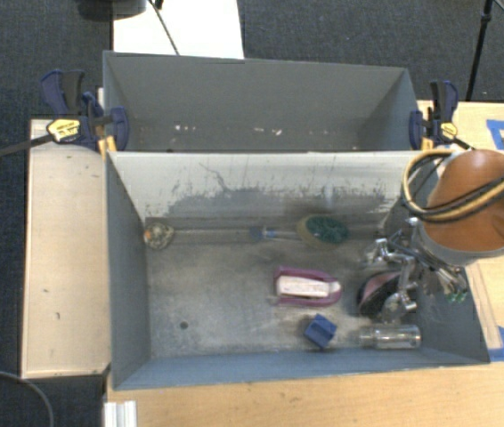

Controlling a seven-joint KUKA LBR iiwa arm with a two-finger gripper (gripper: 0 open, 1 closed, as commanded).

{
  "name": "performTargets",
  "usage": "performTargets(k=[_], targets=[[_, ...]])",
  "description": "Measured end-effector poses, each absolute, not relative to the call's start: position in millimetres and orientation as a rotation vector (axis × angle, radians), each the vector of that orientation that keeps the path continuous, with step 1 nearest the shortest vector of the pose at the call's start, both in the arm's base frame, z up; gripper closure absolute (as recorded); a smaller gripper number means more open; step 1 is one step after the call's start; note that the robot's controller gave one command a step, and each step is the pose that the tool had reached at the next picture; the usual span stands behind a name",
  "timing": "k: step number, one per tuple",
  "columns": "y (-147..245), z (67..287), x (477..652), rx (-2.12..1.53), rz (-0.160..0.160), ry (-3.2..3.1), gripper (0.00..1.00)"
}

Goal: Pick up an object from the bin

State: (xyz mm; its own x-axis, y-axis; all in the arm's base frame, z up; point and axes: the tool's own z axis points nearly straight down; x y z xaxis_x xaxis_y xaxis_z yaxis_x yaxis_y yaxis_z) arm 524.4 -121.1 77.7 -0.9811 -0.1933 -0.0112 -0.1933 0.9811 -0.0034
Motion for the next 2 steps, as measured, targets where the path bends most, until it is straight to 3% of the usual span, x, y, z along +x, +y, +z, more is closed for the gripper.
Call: performTargets(k=[1,2], targets=[[-122.6,79.7,523.7,-0.309,-0.007,3.118,1.0],[-133.3,263.7,528.4,-0.232,-0.005,3.123,1.0]])
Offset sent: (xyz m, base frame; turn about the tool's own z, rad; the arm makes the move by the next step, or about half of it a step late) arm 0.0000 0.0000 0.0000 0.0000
